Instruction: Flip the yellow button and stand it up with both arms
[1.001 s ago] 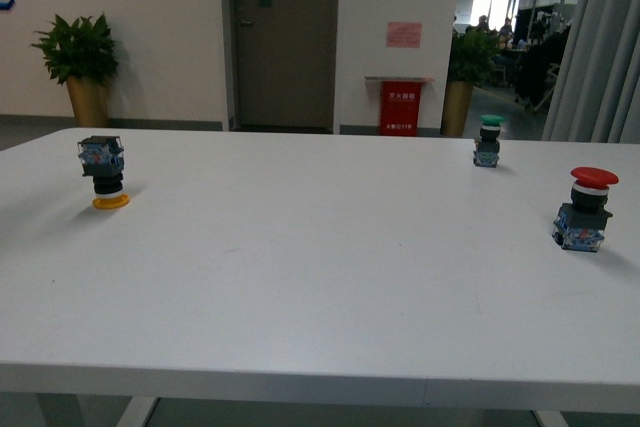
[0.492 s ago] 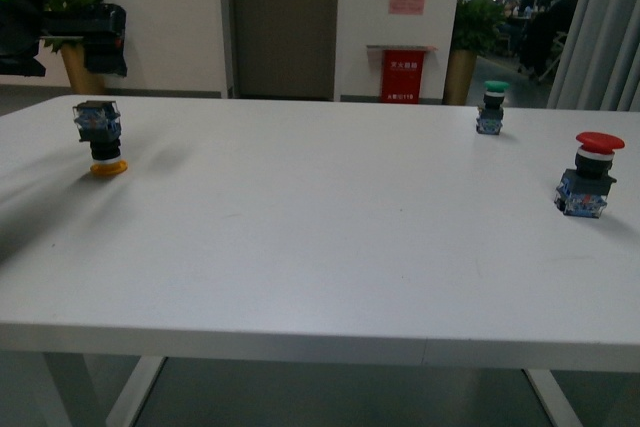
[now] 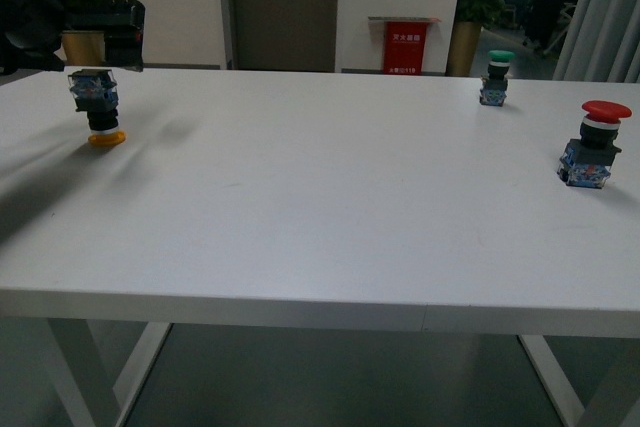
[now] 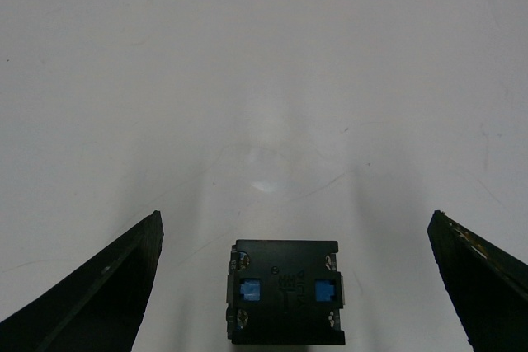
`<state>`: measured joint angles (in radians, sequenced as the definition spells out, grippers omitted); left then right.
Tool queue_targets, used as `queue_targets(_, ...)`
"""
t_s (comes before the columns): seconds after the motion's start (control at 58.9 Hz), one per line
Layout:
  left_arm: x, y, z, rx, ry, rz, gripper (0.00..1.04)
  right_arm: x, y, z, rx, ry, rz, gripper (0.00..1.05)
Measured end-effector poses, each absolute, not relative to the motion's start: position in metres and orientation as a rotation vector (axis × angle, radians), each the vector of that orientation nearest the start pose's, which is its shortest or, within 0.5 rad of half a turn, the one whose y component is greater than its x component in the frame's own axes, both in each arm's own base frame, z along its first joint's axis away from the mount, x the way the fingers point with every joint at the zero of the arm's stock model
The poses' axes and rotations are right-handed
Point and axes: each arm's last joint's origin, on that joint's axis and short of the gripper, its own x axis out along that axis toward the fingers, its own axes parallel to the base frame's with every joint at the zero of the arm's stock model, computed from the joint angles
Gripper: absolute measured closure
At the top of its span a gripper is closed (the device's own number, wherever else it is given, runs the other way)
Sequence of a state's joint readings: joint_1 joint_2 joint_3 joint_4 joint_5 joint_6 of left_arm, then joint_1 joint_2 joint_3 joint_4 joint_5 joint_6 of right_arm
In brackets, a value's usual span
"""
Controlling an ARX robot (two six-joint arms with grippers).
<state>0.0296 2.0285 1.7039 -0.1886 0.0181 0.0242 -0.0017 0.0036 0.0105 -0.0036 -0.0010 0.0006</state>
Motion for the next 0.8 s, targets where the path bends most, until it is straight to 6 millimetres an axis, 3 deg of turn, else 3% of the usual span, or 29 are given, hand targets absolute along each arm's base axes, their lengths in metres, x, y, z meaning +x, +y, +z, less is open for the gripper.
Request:
queue_targets(0.441,0.476,0.014,0.259,0.007,0.551,-0.009,0.06,0.097,0.0,0.166,0.001,-0.003,-0.001,0.07)
queue_targets(0.645,0.477,0.014,0.256,0.005,0.561,-0.012,0.45,0.097,0.0,0.166,0.001,-0.003,-0.001,0.07)
queue_targets(0.797,0.477,0.013,0.256,0.004,0.563,-0.014,0.65,0.097,0.0,0.166,0.001,-0.003,-0.001,0.07)
